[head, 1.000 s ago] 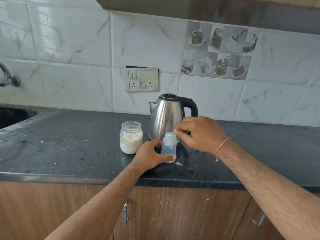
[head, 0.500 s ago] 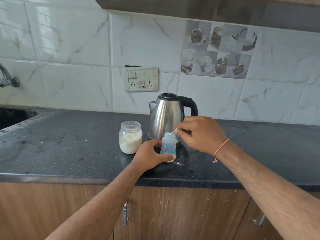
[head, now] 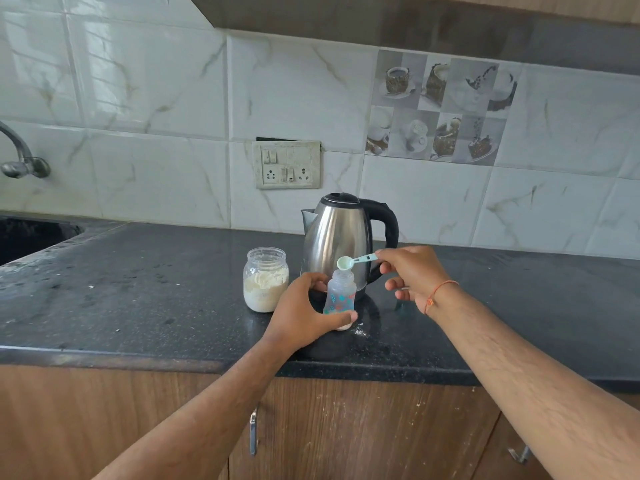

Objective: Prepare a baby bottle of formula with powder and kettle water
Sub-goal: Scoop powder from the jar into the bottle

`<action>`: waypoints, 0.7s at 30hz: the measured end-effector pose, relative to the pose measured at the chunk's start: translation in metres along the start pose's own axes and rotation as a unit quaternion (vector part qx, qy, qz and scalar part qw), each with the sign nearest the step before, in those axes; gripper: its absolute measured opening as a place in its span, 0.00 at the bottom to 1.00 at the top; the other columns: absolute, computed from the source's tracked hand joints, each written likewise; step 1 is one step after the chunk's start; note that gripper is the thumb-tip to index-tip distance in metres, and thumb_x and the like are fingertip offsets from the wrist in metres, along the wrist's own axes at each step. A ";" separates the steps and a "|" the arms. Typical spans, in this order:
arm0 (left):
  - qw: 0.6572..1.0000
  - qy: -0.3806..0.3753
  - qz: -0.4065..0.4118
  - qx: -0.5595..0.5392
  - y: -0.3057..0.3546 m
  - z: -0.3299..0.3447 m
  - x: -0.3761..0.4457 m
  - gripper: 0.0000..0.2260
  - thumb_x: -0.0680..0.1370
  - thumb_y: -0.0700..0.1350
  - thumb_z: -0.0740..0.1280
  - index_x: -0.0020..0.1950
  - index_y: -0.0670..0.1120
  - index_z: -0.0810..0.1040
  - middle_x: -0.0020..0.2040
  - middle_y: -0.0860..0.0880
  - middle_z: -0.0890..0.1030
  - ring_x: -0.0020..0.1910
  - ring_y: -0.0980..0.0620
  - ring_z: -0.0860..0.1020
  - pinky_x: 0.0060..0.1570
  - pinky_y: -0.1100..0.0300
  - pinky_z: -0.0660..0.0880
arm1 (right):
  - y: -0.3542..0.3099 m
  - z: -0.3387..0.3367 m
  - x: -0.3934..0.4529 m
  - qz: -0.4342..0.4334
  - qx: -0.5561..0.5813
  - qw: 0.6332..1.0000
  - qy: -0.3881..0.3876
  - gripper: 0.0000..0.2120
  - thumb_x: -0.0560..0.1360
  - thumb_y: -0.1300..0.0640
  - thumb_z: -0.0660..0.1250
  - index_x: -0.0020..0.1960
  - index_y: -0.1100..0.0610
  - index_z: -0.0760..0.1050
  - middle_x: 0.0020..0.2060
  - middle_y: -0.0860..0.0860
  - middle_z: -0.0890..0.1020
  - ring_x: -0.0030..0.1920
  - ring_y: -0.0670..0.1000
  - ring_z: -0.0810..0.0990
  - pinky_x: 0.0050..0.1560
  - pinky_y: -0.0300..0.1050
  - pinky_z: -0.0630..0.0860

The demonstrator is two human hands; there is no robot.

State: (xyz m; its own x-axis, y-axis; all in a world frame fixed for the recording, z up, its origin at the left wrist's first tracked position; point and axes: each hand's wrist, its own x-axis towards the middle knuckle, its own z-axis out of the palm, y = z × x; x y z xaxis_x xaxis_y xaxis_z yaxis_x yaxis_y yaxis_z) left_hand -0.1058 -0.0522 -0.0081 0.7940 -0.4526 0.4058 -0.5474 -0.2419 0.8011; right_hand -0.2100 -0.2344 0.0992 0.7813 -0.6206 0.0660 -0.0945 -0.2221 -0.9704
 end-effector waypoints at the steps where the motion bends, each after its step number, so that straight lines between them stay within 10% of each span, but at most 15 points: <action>1: 0.999 0.037 0.012 -0.018 0.002 -0.002 -0.004 0.31 0.66 0.63 0.85 0.63 0.57 0.76 0.54 0.60 0.82 0.49 0.64 0.80 0.51 0.66 0.77 | 0.000 0.000 0.000 0.008 0.012 1.000 -0.003 0.07 0.81 0.55 0.72 0.49 0.59 0.84 0.36 0.51 0.81 0.25 0.48 0.75 0.26 0.39 0.69; 4: 0.986 0.148 0.071 -0.036 0.005 -0.014 -0.016 0.23 0.73 0.56 0.83 0.60 0.54 0.76 0.50 0.59 0.77 0.44 0.61 0.74 0.46 0.67 0.71 | -0.004 0.002 0.001 0.013 0.031 0.999 -0.011 0.08 0.81 0.54 0.72 0.49 0.59 0.84 0.34 0.50 0.80 0.24 0.47 0.74 0.26 0.39 0.69; 8: 0.963 0.251 0.072 0.064 -0.012 -0.045 -0.017 0.39 0.71 0.55 0.83 0.75 0.55 0.65 0.69 0.58 0.67 0.67 0.53 0.69 0.68 0.51 0.65 | -0.016 0.011 0.002 -0.004 0.041 0.999 -0.018 0.07 0.80 0.55 0.72 0.49 0.59 0.85 0.32 0.49 0.79 0.24 0.47 0.73 0.25 0.39 0.67; 14: 0.979 0.134 -0.150 0.021 -0.045 -0.087 0.006 0.68 0.58 0.67 0.86 0.86 0.61 0.44 0.82 0.49 0.69 0.82 0.41 0.66 0.79 0.34 0.65 | -0.031 0.039 0.006 -0.050 0.027 0.998 -0.025 0.08 0.80 0.55 0.72 0.47 0.60 0.84 0.32 0.50 0.79 0.25 0.47 0.72 0.26 0.40 0.66; 21: 0.987 0.085 -0.126 0.050 -0.053 -0.079 0.014 0.43 0.63 0.62 0.85 0.74 0.56 0.72 0.61 0.60 0.82 0.61 0.53 0.82 0.61 0.50 0.80 | -0.038 0.076 0.015 -0.158 -0.071 0.985 -0.020 0.10 0.80 0.51 0.73 0.43 0.53 0.87 0.30 0.46 0.82 0.26 0.46 0.77 0.25 0.38 0.70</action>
State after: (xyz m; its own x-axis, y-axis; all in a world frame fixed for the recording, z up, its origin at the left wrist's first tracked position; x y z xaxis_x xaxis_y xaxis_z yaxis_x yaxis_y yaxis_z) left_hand -0.0448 0.0220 -0.0105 0.9361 -0.2199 0.2744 -0.3443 -0.4154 0.8419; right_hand -0.1472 -0.1780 0.1194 0.8093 -0.4739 0.3471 0.0742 -0.5037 -0.8607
